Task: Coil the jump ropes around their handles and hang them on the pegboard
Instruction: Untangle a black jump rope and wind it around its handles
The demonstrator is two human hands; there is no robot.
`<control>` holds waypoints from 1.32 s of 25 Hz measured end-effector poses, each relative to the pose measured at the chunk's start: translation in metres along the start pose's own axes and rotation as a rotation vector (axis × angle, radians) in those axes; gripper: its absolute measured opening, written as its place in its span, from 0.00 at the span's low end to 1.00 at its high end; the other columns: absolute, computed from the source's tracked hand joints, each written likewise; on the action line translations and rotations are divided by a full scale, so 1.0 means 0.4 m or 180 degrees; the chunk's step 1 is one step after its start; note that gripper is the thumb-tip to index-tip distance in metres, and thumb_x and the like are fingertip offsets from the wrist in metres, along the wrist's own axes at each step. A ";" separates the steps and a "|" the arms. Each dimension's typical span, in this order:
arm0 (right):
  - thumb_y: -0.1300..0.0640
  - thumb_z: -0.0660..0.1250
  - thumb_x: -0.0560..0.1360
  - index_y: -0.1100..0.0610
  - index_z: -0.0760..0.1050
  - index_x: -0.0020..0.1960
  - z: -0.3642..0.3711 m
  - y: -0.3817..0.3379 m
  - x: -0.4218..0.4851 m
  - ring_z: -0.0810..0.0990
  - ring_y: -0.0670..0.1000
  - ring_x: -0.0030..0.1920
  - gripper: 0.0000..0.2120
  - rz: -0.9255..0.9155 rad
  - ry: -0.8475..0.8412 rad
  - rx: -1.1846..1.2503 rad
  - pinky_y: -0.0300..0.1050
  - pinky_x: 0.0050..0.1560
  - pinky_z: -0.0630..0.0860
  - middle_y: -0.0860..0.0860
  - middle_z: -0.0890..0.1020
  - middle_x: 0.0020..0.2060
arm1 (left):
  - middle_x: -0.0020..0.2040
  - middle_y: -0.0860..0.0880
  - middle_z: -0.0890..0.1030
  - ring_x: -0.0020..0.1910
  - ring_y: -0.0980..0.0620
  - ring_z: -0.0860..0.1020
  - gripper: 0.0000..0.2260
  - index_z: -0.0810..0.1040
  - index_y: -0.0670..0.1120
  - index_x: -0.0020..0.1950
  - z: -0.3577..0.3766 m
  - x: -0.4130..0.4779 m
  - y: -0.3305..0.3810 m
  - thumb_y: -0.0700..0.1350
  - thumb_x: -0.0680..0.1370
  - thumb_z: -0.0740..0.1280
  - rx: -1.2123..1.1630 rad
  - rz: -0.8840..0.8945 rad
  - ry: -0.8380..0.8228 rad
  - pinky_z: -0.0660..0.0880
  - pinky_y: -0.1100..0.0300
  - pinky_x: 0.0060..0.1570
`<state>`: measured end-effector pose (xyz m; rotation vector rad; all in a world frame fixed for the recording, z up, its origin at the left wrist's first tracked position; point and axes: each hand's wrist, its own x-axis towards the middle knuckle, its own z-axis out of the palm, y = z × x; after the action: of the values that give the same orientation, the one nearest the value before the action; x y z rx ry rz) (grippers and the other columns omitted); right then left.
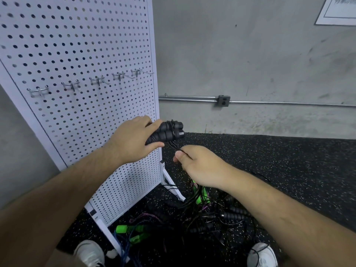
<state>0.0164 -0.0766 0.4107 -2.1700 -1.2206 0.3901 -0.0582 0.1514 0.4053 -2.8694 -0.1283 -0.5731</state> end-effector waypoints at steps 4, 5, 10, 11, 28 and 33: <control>0.49 0.60 0.83 0.54 0.76 0.44 -0.057 -0.010 -0.020 0.76 0.48 0.32 0.13 -0.0226 0.0222 -0.0560 0.48 0.34 0.73 0.48 0.78 0.32 | 0.55 0.48 0.76 0.52 0.48 0.74 0.33 0.66 0.50 0.77 0.009 0.005 0.014 0.67 0.78 0.62 0.0110 0.0114 -0.0108 0.74 0.52 0.50; 0.48 0.60 0.83 0.52 0.76 0.45 -0.068 -0.007 -0.021 0.75 0.47 0.32 0.12 -0.0288 0.0331 -0.0782 0.47 0.34 0.71 0.46 0.77 0.32 | 0.55 0.48 0.76 0.52 0.48 0.74 0.32 0.66 0.51 0.77 0.010 0.006 0.017 0.66 0.78 0.63 0.0085 0.0138 -0.0145 0.74 0.52 0.51; 0.45 0.58 0.83 0.50 0.79 0.51 -0.113 0.017 -0.005 0.77 0.51 0.43 0.13 -0.0725 0.0966 -0.1670 0.46 0.40 0.72 0.45 0.79 0.41 | 0.59 0.49 0.76 0.55 0.49 0.73 0.32 0.66 0.52 0.78 0.018 0.001 0.039 0.65 0.77 0.65 -0.0145 0.0418 -0.0296 0.71 0.52 0.55; 0.45 0.59 0.83 0.50 0.79 0.51 -0.122 0.025 0.004 0.78 0.51 0.45 0.14 -0.0784 0.1053 -0.1707 0.46 0.41 0.73 0.45 0.80 0.43 | 0.61 0.49 0.76 0.57 0.49 0.73 0.33 0.66 0.53 0.79 0.020 -0.001 0.049 0.65 0.77 0.65 -0.0203 0.0471 -0.0342 0.70 0.51 0.57; 0.65 0.59 0.82 0.54 0.76 0.45 -0.057 0.157 0.072 0.74 0.43 0.35 0.12 0.0045 0.0018 0.1578 0.40 0.40 0.74 0.49 0.75 0.38 | 0.63 0.58 0.72 0.63 0.60 0.68 0.33 0.64 0.55 0.78 -0.093 -0.037 0.136 0.60 0.76 0.71 -0.1786 0.0343 -0.0048 0.64 0.63 0.67; 0.46 0.51 0.85 0.53 0.74 0.52 0.022 0.128 0.032 0.69 0.40 0.28 0.16 0.0072 -0.0163 0.0237 0.40 0.32 0.67 0.46 0.73 0.34 | 0.61 0.51 0.76 0.60 0.52 0.72 0.32 0.68 0.53 0.76 -0.069 -0.008 0.071 0.61 0.75 0.71 -0.1253 -0.0016 0.0253 0.71 0.50 0.64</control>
<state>0.0526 -0.0825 0.3720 -2.1239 -1.1912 0.4957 -0.0676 0.1175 0.4234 -3.2164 -0.0095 -0.7906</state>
